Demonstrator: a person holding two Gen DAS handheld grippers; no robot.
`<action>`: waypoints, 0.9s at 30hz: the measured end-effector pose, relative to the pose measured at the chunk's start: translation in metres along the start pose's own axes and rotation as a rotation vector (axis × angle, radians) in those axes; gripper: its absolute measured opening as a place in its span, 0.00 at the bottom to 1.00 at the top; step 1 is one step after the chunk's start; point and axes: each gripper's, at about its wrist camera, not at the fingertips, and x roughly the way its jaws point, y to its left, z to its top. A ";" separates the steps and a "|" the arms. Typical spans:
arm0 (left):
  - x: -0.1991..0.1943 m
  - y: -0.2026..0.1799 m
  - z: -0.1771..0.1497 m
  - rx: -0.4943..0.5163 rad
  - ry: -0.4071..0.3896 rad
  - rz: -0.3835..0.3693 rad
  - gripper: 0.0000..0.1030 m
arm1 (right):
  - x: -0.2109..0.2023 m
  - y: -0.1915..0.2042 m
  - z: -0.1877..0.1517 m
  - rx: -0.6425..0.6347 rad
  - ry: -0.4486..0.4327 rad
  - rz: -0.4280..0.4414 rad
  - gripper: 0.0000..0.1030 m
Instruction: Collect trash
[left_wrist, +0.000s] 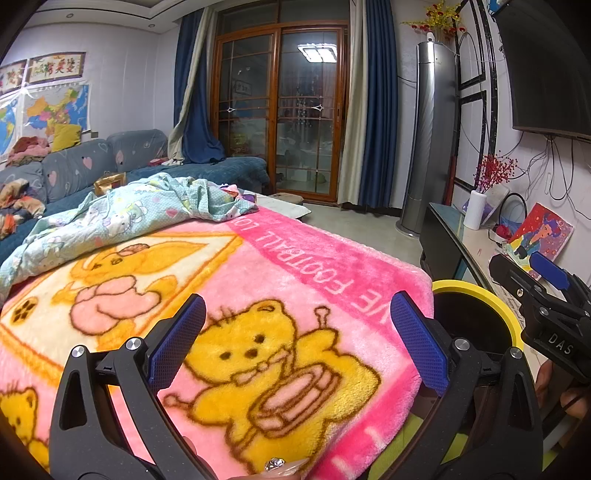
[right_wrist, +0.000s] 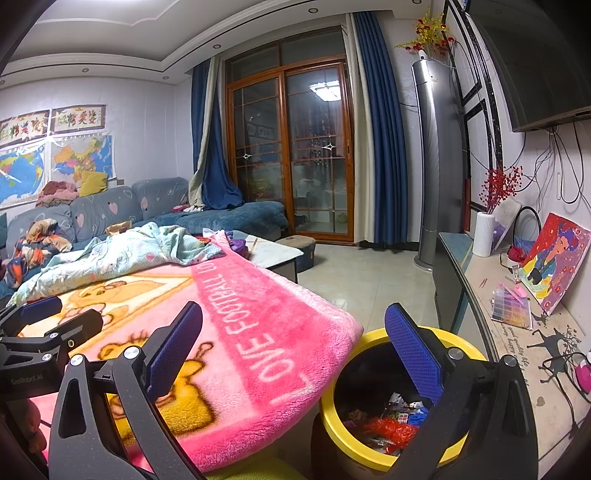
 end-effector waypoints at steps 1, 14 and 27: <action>0.001 0.001 0.000 0.001 0.000 -0.001 0.89 | 0.000 0.000 0.000 0.000 0.000 0.000 0.94; 0.000 0.000 -0.001 -0.001 0.002 -0.002 0.89 | 0.001 0.001 -0.001 0.000 0.002 0.000 0.94; 0.002 0.000 -0.005 -0.005 0.025 -0.003 0.89 | 0.004 -0.001 -0.007 0.012 0.019 0.000 0.94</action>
